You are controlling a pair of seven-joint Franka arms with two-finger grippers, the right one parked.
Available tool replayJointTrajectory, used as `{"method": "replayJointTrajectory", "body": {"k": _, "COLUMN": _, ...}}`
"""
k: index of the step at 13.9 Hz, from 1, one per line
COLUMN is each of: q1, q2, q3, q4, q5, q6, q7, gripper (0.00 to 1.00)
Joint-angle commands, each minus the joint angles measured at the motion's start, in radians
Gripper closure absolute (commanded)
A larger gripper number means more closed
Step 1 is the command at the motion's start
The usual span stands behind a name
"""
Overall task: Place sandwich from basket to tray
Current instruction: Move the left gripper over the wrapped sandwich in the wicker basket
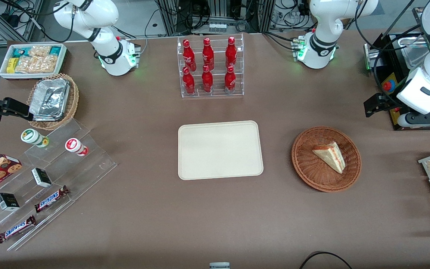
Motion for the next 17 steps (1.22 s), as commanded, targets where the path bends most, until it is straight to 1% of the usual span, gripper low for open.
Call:
{"method": "replayJointTrajectory", "body": {"k": 1, "q1": 0.010, "q2": 0.002, "q3": -0.011, "q4": 0.034, "q5": -0.001, "q6": -0.056, "q7": 0.021, "gripper": 0.00}}
{"method": "replayJointTrajectory", "body": {"k": 6, "q1": 0.010, "q2": 0.037, "q3": -0.011, "q4": 0.013, "q5": -0.001, "q6": -0.042, "q7": 0.021, "gripper": 0.00}}
{"method": "replayJointTrajectory", "body": {"k": 9, "q1": 0.013, "q2": 0.080, "q3": -0.011, "q4": -0.073, "q5": -0.002, "q6": 0.062, "q7": -0.016, "gripper": 0.00}}
{"method": "replayJointTrajectory", "body": {"k": 13, "q1": 0.013, "q2": 0.068, "q3": -0.011, "q4": -0.257, "q5": -0.004, "q6": 0.266, "q7": -0.175, "gripper": 0.00}}
{"method": "replayJointTrajectory", "body": {"k": 17, "q1": 0.013, "q2": 0.059, "q3": -0.011, "q4": -0.433, "q5": 0.001, "q6": 0.497, "q7": -0.512, "gripper": 0.00}}
